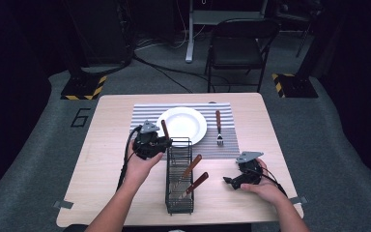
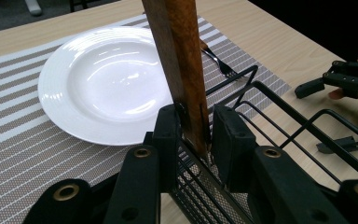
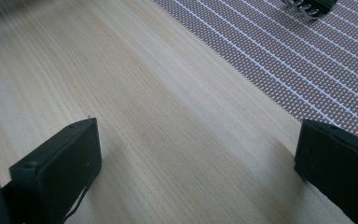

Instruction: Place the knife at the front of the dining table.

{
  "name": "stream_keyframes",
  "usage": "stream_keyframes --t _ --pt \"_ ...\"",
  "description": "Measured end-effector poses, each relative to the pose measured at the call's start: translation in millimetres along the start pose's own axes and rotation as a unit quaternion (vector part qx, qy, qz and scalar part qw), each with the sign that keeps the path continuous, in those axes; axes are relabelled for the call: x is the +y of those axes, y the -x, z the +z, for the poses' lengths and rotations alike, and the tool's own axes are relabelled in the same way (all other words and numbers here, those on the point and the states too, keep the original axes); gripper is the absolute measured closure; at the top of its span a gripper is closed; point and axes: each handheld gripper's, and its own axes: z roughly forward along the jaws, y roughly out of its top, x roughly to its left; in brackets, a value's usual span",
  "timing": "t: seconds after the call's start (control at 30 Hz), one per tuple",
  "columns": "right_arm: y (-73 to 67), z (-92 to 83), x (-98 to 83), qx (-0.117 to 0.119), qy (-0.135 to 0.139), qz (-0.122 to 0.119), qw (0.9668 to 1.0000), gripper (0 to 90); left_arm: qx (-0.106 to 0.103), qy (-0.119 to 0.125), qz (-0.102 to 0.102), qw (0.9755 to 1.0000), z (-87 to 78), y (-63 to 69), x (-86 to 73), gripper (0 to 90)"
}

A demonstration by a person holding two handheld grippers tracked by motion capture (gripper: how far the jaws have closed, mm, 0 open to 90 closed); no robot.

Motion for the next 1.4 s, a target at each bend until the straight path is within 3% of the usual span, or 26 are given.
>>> stream_keyframes --t 0.2,0.67,0.87,1.4 --pt "0.0 0.0 0.0 0.000 0.000 0.000 1.0000 0.0 0.003 0.004 0.011 0.9999 -1.5 6.1 -0.8 72.5" --pt "0.0 0.0 0.0 0.000 0.000 0.000 1.0000 0.0 -0.027 0.017 0.017 0.9993 -1.3 15.6 -2.2 75.9" --pt "0.0 0.0 0.0 0.000 0.000 0.000 1.0000 0.0 -0.028 0.018 0.032 0.9990 -1.1 19.2 -1.9 76.3" --pt "0.0 0.0 0.0 0.000 0.000 0.000 1.0000 0.0 -0.030 0.021 0.040 0.9985 -10.6 19.0 11.7 76.3"
